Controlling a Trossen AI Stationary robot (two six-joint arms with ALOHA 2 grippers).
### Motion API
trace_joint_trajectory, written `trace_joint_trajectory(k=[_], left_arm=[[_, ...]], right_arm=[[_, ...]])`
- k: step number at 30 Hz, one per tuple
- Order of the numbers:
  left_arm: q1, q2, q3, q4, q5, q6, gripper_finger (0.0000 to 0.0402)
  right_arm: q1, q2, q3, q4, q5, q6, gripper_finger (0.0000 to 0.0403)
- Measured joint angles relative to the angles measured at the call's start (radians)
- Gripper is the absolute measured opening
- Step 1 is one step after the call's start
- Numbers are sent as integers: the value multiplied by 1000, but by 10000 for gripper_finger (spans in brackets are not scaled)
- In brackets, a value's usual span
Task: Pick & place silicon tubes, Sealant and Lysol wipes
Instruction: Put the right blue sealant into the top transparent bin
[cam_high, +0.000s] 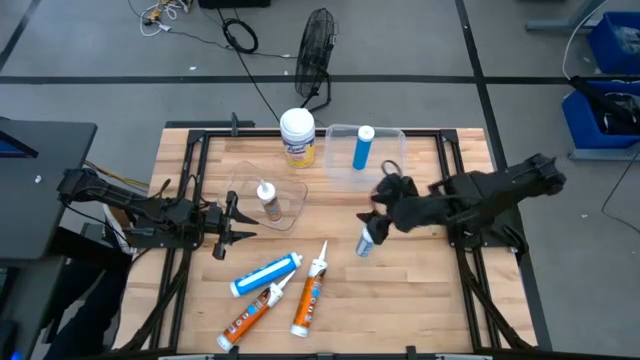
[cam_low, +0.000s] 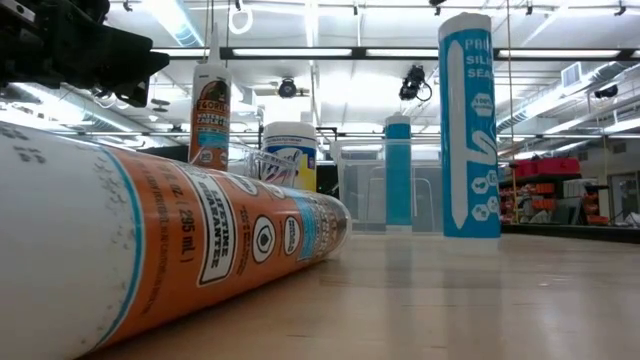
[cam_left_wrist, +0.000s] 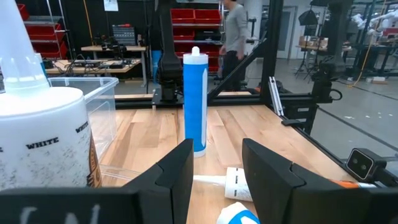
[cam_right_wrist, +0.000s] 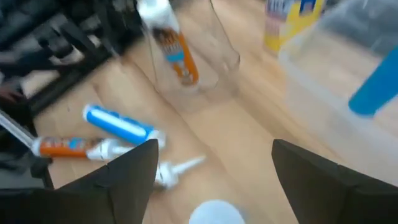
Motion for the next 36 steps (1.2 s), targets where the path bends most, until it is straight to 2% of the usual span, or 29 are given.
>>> trace_joint_trajectory(k=[9, 15, 23, 36], left_arm=[[0, 0, 0, 0, 0, 0, 142], [0, 0, 0, 0, 0, 0, 142], [0, 0, 0, 0, 0, 0, 142], [0, 0, 0, 0, 0, 0, 142]], right_arm=[[-106, 240, 278, -368, -257, 118, 318], [-136, 296, 327, -455, -373, 179, 326], [-133, 298, 320, -487, -420, 242, 341], [-119, 364, 319, -467, -438, 218, 341]])
